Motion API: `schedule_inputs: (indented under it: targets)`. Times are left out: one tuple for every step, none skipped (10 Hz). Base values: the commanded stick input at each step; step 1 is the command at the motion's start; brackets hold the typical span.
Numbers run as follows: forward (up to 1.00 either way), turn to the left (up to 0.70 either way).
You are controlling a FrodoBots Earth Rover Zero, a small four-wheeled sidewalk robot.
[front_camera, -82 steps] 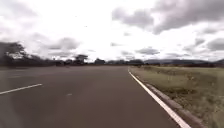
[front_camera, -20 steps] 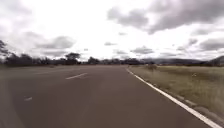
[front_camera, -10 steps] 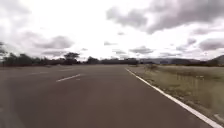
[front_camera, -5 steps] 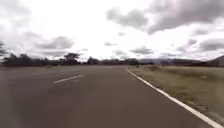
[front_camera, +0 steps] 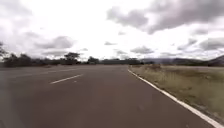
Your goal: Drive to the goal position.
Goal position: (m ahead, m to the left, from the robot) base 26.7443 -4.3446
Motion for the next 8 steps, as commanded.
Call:
schedule_inputs:
  targets:
    - [0.45,0.0]
    - [0.45,0.0]
    - [0.45,0.0]
    - [0.45,0.0]
    - [0.45,0.0]
    - [0.45,0.0]
    - [0.45,0.0]
    - [0.45,0.0]
